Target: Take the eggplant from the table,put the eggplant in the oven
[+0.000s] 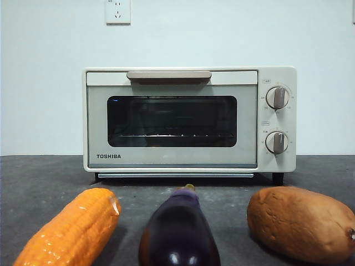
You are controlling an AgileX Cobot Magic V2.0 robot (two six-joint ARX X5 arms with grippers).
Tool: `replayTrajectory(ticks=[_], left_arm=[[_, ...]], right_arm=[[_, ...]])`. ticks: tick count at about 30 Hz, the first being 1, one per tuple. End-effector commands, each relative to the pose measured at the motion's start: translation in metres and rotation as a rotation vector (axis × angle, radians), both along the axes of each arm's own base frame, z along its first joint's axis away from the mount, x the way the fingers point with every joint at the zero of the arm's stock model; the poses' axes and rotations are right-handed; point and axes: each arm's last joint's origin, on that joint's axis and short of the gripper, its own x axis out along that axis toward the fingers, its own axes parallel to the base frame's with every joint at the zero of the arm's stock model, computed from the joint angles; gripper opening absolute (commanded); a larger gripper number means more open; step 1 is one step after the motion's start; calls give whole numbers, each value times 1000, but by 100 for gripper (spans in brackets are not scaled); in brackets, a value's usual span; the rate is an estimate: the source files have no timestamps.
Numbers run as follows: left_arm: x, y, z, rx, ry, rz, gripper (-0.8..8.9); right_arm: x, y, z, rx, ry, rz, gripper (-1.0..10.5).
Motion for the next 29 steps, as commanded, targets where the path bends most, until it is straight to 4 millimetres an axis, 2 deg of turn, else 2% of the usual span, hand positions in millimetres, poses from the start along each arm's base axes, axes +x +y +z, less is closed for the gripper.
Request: replayTrajectory(ticks=[1, 5, 8, 16, 23, 29], left_arm=[[1, -1, -7, -76, 27, -19, 6], [-2, -2, 6, -85, 5, -63, 6], [-5, -2, 20, -85, -2, -64, 6], [-7, -3, 69, -73, 50, -91, 6], [6, -5, 115, 2, 75, -172, 6], [23, -8, 146, 22, 121, -277, 6]], right_arm=[[0, 1, 3, 154, -20, 31, 6], [-1, 3, 11, 214, -48, 83, 5], [-5, 4, 25, 233, -63, 88, 5], [-23, 4, 82, 234, -110, 91, 5], [-36, 5, 137, 199, -145, 99, 5], [-34, 7, 171, 173, -40, 170, 5]])
